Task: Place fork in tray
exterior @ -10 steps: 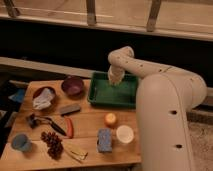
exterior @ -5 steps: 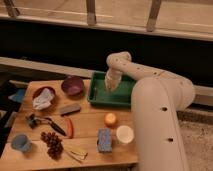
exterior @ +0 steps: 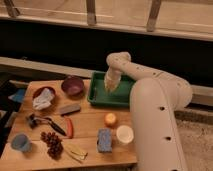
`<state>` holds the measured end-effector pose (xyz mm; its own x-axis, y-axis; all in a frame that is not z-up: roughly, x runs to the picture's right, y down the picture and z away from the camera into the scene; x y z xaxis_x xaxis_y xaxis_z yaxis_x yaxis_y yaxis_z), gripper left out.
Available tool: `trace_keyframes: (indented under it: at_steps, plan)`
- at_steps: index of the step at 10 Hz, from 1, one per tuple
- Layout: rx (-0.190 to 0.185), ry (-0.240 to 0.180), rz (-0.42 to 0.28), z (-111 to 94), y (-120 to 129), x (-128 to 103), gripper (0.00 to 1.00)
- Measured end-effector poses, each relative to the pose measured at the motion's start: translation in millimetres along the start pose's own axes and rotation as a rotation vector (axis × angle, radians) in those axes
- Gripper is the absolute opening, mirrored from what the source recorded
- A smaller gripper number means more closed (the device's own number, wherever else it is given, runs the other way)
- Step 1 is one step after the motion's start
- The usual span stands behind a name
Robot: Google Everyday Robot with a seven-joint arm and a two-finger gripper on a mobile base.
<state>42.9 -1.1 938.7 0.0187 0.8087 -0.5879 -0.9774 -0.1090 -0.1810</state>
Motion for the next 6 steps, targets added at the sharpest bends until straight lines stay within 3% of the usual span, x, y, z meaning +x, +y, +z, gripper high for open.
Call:
trace_keyframes:
  at_steps: [1,2,6]
  plan:
    - [-0.009,0.010,-0.007,-0.3,0.4,0.8,0.71]
    - [-0.011,0.012,-0.007,0.3,-0.1,1.2,0.74]
    - [-0.011,0.013,-0.008,0.3,0.4,1.4,0.75]
